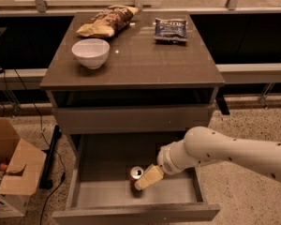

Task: Pick coke can from middle drawer and place on counter

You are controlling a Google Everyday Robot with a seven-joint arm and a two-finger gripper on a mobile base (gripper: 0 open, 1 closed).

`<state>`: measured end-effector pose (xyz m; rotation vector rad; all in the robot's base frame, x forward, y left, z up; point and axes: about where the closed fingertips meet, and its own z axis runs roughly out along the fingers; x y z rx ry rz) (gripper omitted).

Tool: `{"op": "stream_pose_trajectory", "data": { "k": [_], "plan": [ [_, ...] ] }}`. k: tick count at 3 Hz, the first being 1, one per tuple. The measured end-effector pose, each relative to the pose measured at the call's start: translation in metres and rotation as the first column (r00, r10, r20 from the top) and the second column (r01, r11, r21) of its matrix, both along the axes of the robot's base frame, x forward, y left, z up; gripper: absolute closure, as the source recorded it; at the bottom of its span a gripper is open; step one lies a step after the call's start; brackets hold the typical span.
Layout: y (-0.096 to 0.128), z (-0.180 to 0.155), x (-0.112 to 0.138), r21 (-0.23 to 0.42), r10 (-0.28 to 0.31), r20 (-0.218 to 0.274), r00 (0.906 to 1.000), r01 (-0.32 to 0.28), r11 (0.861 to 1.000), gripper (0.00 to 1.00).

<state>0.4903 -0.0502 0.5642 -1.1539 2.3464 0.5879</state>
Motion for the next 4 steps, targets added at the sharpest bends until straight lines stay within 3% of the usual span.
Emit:
{"op": "stream_pose_trajectory", "data": {
  "k": [1,2,3,4],
  "plan": [
    [0.018,-0.035,0.022,0.046,-0.004,-0.011,0.9999,0.005,0.999,0.0],
    [0.042,-0.082,0.039,0.129,-0.002,-0.065,0.9979,0.01,0.992,0.0],
    [0.052,-0.11,0.043,0.165,-0.006,-0.114,0.9935,0.025,0.986,0.0],
    [0.059,-0.134,0.035,0.188,-0.021,-0.164,0.9862,0.053,0.981,0.15]
  ]
}}
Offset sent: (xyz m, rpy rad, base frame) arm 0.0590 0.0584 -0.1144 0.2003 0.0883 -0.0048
